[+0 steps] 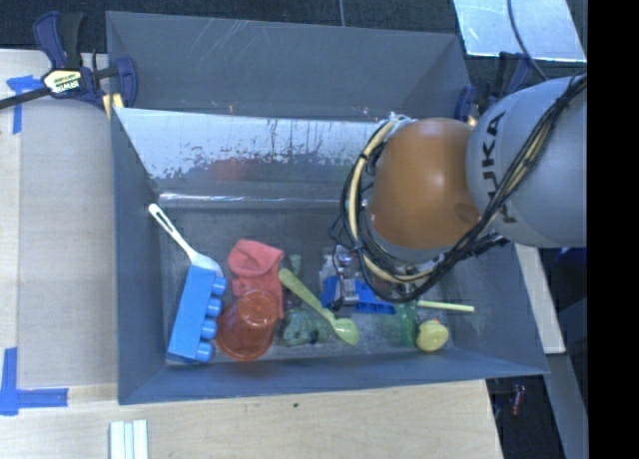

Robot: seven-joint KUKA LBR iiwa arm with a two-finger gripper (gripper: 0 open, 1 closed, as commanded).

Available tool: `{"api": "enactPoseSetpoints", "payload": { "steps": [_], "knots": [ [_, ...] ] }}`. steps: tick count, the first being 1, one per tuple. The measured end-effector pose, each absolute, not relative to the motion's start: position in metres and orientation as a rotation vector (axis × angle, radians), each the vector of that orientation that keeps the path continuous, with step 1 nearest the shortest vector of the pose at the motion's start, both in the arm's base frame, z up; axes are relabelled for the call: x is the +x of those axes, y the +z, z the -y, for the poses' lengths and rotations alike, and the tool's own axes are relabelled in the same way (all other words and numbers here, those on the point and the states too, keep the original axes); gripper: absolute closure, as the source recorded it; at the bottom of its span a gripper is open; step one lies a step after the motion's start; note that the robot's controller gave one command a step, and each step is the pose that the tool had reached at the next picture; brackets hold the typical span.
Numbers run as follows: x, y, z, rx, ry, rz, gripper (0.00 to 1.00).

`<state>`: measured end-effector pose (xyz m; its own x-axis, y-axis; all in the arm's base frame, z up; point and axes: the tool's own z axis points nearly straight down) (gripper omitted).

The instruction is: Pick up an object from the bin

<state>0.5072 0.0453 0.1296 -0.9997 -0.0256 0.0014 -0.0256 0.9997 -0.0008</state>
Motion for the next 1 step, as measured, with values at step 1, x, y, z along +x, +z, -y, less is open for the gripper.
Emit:
{"api": "enactPoseSetpoints", "payload": {
  "steps": [1],
  "knots": [
    [0.5226,0.2051,-0.0577,0.071,0.002,3.143,1.00]
  ]
}}
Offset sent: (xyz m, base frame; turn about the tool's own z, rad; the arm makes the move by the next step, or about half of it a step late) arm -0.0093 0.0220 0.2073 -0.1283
